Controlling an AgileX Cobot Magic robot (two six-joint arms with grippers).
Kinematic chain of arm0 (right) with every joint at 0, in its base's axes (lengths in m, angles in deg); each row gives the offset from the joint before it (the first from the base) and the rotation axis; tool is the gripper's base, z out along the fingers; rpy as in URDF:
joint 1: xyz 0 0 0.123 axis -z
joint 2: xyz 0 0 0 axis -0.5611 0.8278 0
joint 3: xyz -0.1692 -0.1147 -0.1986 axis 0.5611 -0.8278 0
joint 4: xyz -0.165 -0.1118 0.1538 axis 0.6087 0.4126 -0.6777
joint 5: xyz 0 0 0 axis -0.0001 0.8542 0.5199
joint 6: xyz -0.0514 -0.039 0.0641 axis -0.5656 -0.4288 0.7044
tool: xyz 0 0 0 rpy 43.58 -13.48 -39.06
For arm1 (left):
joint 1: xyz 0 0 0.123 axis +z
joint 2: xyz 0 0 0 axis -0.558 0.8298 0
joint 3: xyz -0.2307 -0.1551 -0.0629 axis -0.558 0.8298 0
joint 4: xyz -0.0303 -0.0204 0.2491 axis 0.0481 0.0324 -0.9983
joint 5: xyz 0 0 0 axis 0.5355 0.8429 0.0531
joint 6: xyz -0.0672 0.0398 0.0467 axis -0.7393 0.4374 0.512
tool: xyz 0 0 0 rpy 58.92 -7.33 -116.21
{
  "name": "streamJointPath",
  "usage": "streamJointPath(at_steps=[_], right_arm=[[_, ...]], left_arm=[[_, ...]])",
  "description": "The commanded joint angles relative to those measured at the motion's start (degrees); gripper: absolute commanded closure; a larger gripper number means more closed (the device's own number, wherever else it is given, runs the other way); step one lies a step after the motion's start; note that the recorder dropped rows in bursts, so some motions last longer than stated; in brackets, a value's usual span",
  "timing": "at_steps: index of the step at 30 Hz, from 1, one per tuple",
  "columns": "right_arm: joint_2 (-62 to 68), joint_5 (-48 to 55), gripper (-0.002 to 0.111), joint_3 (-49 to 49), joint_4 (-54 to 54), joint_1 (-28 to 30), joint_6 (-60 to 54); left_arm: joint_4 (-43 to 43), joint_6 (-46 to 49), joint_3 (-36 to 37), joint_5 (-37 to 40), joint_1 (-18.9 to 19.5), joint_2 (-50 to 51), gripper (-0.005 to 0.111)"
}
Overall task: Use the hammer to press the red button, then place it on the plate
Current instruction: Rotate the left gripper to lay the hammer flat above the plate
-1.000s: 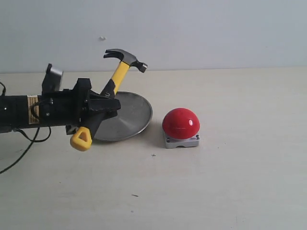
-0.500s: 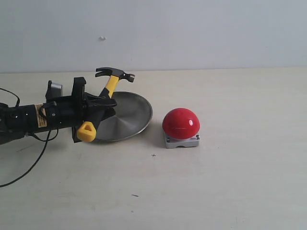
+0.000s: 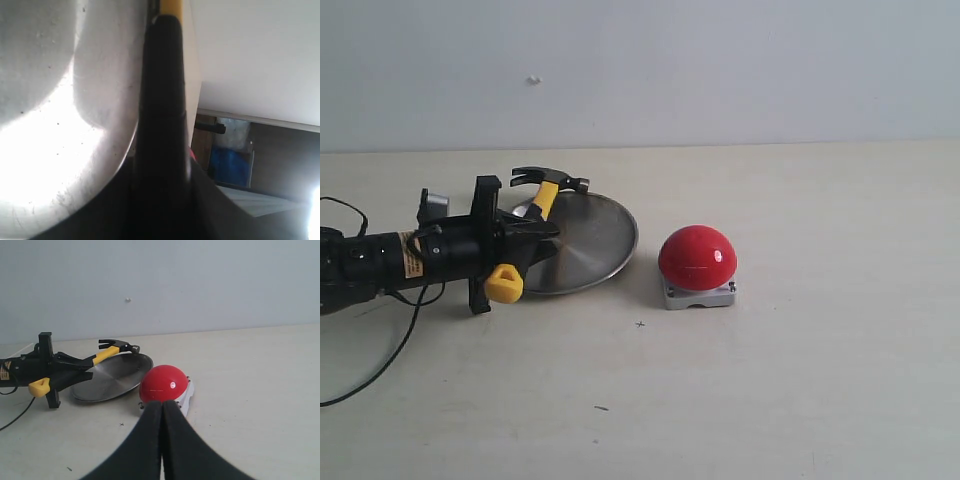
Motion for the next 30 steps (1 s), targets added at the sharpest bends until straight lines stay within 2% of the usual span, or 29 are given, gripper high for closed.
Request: streamJointPath(at_steps=[1, 11, 21, 25, 30], right_arm=[[-0.23, -0.38, 0.108, -0.27, 0.07, -0.06, -0.15], [-0.23, -0.38, 0.108, -0.27, 0.07, -0.06, -0.15], [-0.23, -0.38, 0.108, -0.27, 0.07, -0.06, -0.15], [-0.23, -0.38, 0.108, -0.27, 0.07, -0.06, -0.15], [-0.23, -0.38, 0.108, -0.27, 0.07, -0.06, -0.15]], left_arm=[[1.09, 1.15, -0.53, -2.77, 0.09, -0.39, 0.107], [0.64, 1.06, -0.53, -6.87, -0.36, -0.39, 0.107], [-0.22, 1.06, -0.67, -6.76, -0.36, -0.39, 0.107], [-4.76, -0.18, -3.06, -6.67, -0.36, 0.08, 0.107], [-4.91, -1.28, -3.86, -6.67, -0.87, 1.22, 0.107]])
